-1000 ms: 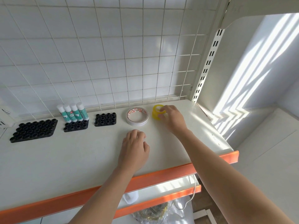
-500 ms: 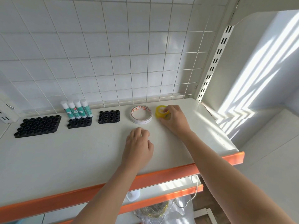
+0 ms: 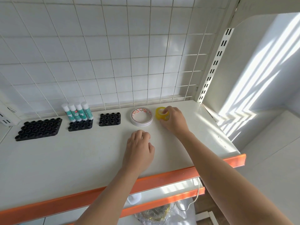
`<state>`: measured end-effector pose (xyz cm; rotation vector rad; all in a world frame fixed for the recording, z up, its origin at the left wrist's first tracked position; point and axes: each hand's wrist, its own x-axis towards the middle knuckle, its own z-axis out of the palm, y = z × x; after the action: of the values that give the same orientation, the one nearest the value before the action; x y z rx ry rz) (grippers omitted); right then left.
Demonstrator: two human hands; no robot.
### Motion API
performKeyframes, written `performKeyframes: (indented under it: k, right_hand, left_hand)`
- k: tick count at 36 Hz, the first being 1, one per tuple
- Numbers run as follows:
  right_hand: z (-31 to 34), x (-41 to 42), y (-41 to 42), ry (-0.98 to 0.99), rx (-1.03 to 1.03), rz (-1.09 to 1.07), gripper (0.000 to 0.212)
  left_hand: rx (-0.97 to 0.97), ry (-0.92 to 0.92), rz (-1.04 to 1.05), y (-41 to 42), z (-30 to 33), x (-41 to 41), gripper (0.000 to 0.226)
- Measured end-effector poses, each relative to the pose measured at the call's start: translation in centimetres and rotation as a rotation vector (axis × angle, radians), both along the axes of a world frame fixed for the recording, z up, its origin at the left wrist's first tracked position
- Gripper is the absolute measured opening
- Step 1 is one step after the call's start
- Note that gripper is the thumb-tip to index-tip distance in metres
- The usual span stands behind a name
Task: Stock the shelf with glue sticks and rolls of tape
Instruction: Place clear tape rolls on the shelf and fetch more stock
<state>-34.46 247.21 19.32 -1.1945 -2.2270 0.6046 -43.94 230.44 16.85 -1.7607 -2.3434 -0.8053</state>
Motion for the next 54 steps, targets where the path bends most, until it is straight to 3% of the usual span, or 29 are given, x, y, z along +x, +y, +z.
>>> performKeyframes:
  k: [21,31,35,39,43,54]
  right_hand:
    - [0.3,0.0,0.5,-0.055,-0.072,-0.048,0.033]
    - [1.6,2.2,-2.4,-0.149,-0.087,-0.019,0.059]
    - [0.7,4.3,-4.8,-0.229,-0.064,0.026,0.064]
    - [0.7,5.3,-6.9,-0.290,-0.036,0.049,0.065]
    - [1.6,5.6,-8.9,-0.328,-0.014,0.069,0.065]
    - [9.1,3.7,-17.7,-0.291,0.169,0.115,0.064]
  left_hand:
    - [-0.007,-0.006,-0.001,0.0,0.0,0.0,0.033]
    - [-0.058,-0.071,-0.016,-0.3,0.8,-0.1,0.030]
    - [-0.207,-0.103,-0.064,-0.6,1.9,-0.3,0.025]
    - [-0.470,0.013,-0.167,-1.1,4.0,-0.9,0.034]
    - [-0.625,0.075,-0.221,-2.9,6.6,-1.5,0.029]
    - [-0.295,0.169,-0.236,-10.3,15.5,-3.5,0.022]
